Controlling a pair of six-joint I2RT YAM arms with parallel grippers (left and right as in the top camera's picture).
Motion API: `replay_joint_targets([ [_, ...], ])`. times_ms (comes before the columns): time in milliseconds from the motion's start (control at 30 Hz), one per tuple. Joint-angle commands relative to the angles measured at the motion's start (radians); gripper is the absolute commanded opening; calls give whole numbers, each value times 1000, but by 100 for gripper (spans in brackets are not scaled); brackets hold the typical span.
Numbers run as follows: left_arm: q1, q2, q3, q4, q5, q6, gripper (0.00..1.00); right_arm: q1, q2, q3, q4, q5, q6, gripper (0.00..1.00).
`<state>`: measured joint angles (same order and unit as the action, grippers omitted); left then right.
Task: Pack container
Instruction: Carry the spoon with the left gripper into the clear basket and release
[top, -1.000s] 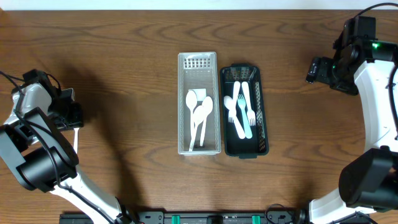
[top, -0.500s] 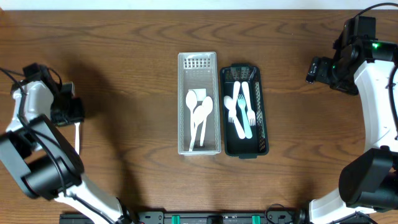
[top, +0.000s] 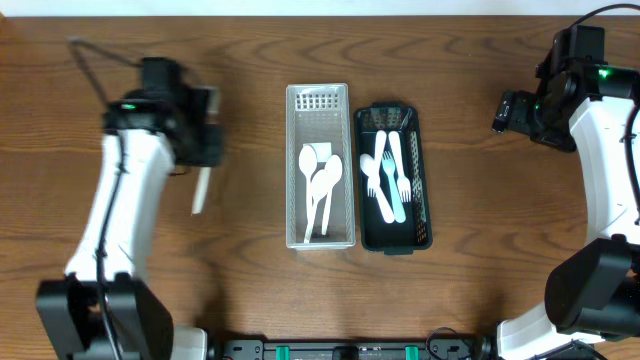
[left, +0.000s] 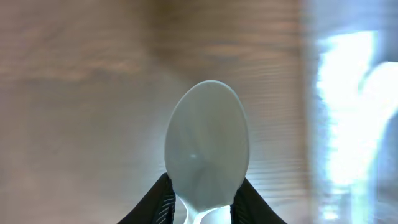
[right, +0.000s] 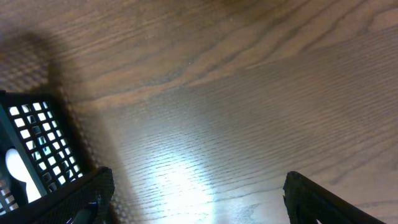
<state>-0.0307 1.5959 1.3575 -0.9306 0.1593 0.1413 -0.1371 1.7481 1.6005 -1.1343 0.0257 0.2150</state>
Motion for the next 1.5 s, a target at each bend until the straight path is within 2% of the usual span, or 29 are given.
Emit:
replay_joint_targets([
  [0,-131,-53,20,24,16,-153,6,-6,6,-4,0,0,-14,91],
  [167,-310,-60,20,93,16,-382,6,-6,6,-4,-3,0,-14,91],
  [333,-447,-60,20,214,-9,-491,6,-6,6,-4,-11,0,-14,91],
  [467,-500,-58,20,232,-120,-587,6,-6,6,-5,-24,0,-15,91],
  [1333,-505,220,19,177,-122,-610,8,-6,6,-6,-21,0,-14,91],
  [1467,-505,220,19,177,-122,-610,27,-6,6,-6,-21,0,-14,91],
])
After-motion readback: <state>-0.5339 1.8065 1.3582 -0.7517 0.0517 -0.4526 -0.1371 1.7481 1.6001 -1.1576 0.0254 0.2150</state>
